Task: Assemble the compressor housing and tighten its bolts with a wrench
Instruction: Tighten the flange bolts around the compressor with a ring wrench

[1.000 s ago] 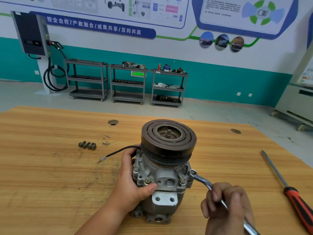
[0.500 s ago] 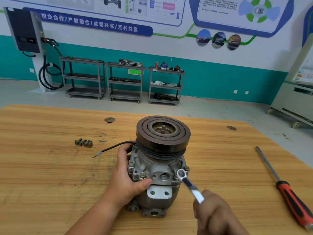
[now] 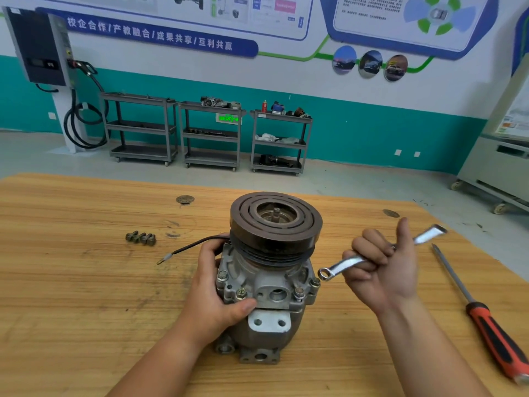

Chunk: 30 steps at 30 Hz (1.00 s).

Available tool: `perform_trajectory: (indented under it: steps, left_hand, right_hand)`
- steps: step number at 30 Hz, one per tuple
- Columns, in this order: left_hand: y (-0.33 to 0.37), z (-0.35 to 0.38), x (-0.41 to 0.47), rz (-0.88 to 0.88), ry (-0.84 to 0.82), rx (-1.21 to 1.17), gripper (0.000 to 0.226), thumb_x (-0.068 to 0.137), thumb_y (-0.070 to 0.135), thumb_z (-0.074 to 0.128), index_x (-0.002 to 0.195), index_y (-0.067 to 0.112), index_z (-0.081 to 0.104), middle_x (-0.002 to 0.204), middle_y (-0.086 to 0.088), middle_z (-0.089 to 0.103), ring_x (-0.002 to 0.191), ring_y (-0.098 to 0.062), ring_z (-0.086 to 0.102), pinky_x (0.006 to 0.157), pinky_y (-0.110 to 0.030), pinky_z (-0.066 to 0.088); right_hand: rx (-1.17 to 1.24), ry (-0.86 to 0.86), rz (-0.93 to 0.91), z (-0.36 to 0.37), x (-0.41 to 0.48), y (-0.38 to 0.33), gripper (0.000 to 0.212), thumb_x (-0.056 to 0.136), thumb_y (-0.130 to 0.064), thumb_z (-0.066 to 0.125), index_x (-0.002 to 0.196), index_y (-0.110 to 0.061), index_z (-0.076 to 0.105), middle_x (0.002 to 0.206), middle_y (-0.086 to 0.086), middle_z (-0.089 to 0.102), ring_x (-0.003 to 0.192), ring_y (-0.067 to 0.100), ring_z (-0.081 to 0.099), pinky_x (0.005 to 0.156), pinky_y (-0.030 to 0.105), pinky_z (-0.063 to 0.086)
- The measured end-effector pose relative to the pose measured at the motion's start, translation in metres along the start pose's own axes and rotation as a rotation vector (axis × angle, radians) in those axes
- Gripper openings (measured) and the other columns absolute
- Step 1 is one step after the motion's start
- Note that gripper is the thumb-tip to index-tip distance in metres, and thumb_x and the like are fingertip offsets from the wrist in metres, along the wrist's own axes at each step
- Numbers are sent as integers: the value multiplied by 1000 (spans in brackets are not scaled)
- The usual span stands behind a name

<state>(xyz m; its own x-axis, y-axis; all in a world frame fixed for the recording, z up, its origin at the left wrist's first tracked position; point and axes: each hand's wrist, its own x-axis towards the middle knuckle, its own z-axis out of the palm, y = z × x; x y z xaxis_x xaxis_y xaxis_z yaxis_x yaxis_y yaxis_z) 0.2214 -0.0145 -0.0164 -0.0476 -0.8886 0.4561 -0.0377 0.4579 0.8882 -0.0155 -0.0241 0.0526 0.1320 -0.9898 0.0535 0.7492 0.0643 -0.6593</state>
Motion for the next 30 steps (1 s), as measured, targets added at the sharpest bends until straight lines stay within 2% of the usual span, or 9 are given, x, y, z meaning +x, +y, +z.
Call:
perform_trajectory:
  steps: [8,12,16,20,22,24,26,28,30]
  left_hand:
    - [-1,-2,-1,-13,-23,-9,103,40,75,80,126,39,35,118,23,59,111,-9,61,85,-18,50]
    - [-2,-2,0,-20,-26,-21,102,40,73,81,125,41,35,119,25,58,113,-8,60,86,-17,50]
    - [-4,-2,1,-12,-27,-12,94,43,54,84,123,50,34,119,27,57,112,-5,60,84,-16,49]
    - [-9,-2,0,-2,-20,-30,93,46,41,79,127,35,34,116,32,57,112,-2,59,83,-12,48]
    - [-11,-1,0,6,-17,-21,93,47,41,79,127,33,33,116,32,56,111,0,59,84,-11,47]
    - [-12,-1,0,13,-5,-14,93,46,43,79,127,35,34,116,30,57,111,-2,59,85,-14,48]
    - [-12,-1,0,19,8,-8,93,46,45,80,127,36,34,118,27,57,112,-5,59,87,-16,48]
    - [-12,-1,0,20,14,-11,93,46,46,81,126,37,34,118,26,57,113,-5,59,87,-16,48]
    - [-11,0,0,19,23,-12,95,45,55,84,125,40,35,118,27,57,112,-4,59,86,-15,48]
  right_hand:
    - [-79,-189,317,1,33,1,58,78,-73,36,46,-26,25,42,-10,17,38,4,11,33,13,13]
    - [-87,-129,298,4,32,3,54,79,-67,34,47,-26,23,41,-9,14,38,4,9,33,13,10]
    - [-7,8,71,5,8,11,58,82,-67,33,42,-25,31,43,-10,15,39,4,9,32,16,11]
    - [-17,165,-274,19,-24,25,58,87,-61,32,41,-25,34,39,-12,22,42,8,8,34,18,12]
    - [-68,211,-436,28,-41,37,55,83,-60,45,41,-25,35,41,-9,18,42,10,10,36,17,15]
    - [-140,248,-569,37,-58,54,52,62,-64,65,40,-25,38,47,-6,16,43,12,13,38,14,19]
    - [-206,267,-673,44,-69,71,52,52,-65,74,41,-25,44,46,-9,25,43,11,18,39,11,22]
    - [-328,297,-780,50,-75,89,38,63,-49,72,45,-26,48,48,-12,37,43,6,27,41,16,22]
    - [-521,288,-876,56,-79,105,17,62,-31,62,52,-29,48,55,-12,40,48,6,33,47,25,26]
